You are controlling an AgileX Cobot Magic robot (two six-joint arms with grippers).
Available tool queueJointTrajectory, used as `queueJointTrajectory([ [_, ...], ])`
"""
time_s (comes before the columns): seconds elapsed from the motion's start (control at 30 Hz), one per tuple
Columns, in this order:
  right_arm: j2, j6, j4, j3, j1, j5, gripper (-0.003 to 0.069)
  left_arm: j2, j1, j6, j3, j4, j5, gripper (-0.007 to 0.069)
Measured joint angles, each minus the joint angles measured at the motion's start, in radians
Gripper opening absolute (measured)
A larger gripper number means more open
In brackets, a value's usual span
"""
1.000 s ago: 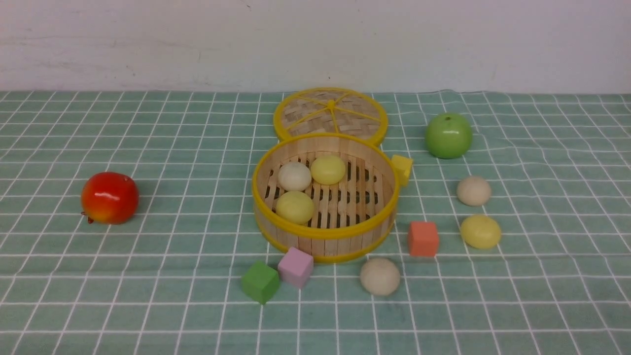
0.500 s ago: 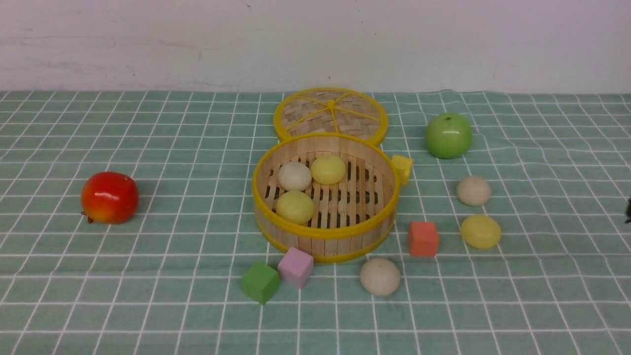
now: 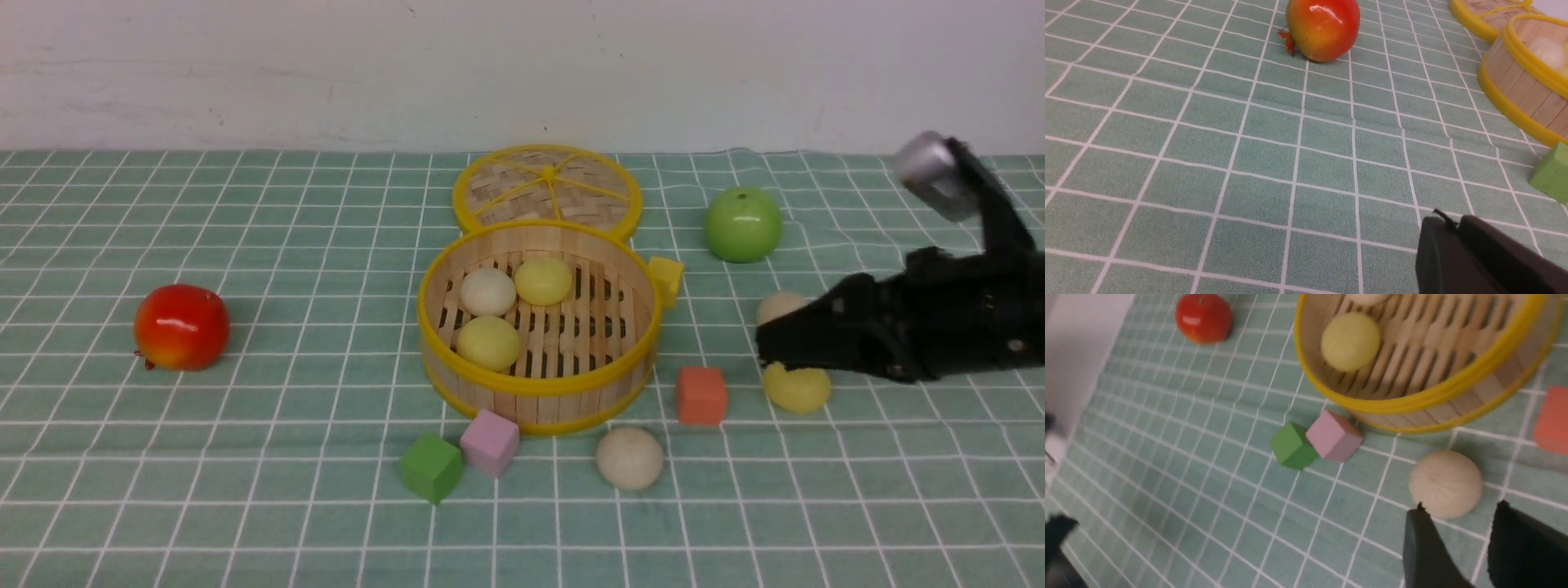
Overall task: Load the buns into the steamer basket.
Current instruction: Use the right arm to grab a steamed stuffed bun
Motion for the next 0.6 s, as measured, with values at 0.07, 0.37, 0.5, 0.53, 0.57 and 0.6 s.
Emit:
queueJointTrajectory([
  [0.07,0.056,0.102,-0.124,-0.087,0.075,0.008,0.0240,0.000,0.000,0.000,0.000,0.000,0.000,0.0050],
  [0.37,0.324,0.756,-0.778,-0.383,0.369,0.099,0.0240,0.000,0.000,0.000,0.000,0.001,0.000,0.0050],
  [0.5,0.397,0.895,-0.907,-0.447,0.436,0.106,0.0240,0.000,0.000,0.000,0.000,0.001,0.000,0.0050],
  [0.53,0.407,0.903,-0.913,-0.453,0.441,0.104,0.0240,0.000,0.000,0.000,0.000,0.001,0.000,0.0052],
  [0.57,0.418,0.911,-0.918,-0.458,0.442,0.099,0.0240,0.000,0.000,0.000,0.000,0.001,0.000,0.0055],
  [0.6,0.427,0.913,-0.920,-0.459,0.443,0.094,0.0240,0.000,0.000,0.000,0.000,0.001,0.000,0.0056],
])
